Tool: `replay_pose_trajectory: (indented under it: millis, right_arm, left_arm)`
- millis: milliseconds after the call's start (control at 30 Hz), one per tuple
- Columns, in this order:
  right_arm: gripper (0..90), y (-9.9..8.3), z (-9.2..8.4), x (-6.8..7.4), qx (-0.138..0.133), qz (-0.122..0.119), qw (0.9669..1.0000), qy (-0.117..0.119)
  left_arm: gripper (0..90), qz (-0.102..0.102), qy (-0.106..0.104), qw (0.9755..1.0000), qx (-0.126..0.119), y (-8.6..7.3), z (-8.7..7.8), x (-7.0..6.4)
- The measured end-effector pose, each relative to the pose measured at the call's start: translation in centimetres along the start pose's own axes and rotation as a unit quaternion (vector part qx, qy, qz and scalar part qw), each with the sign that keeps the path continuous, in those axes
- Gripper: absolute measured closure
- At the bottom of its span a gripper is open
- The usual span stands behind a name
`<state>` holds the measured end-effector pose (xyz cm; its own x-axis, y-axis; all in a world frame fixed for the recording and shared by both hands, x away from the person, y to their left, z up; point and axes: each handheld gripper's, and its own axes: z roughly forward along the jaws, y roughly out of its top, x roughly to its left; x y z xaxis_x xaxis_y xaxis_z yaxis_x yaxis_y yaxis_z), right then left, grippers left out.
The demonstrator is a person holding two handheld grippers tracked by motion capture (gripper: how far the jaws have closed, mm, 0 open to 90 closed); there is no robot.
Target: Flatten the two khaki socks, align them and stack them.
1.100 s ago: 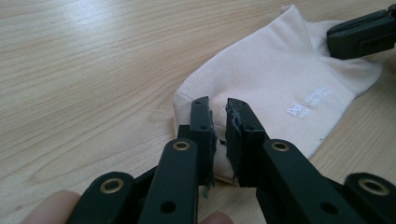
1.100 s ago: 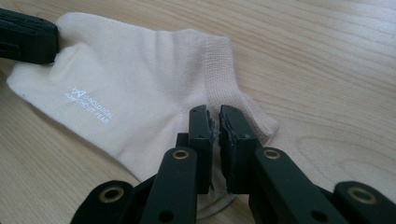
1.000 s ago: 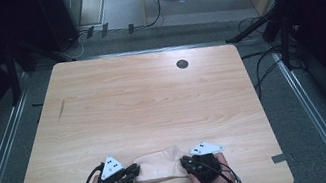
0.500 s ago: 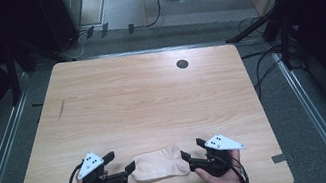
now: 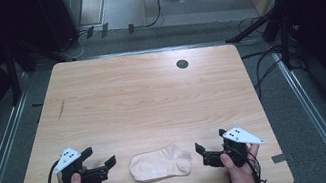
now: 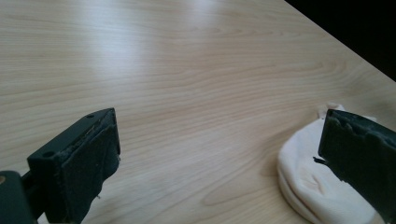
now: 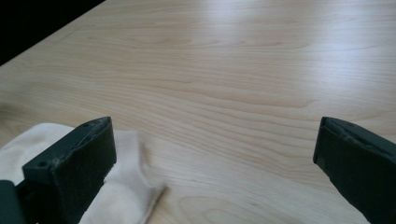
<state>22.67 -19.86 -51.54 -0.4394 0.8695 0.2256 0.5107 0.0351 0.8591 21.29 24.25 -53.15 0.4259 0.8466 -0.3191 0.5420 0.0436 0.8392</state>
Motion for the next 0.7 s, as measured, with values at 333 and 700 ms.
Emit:
replay_pose_trajectory:
  millis: [333,700]
  right_arm:
    - [0.0,-0.2,-0.1,-2.8,0.002,-0.047,0.9962,-0.074]
    - [0.0,-0.7,-1.0,-6.8,-0.003,-0.012,0.9946,-0.103]
  left_arm:
    - [0.0,0.009,0.044,0.9989,0.014,-0.1,-0.4,3.4]
    - [0.0,0.007,0.081,0.9965,0.015,-0.1,-1.6,6.1]
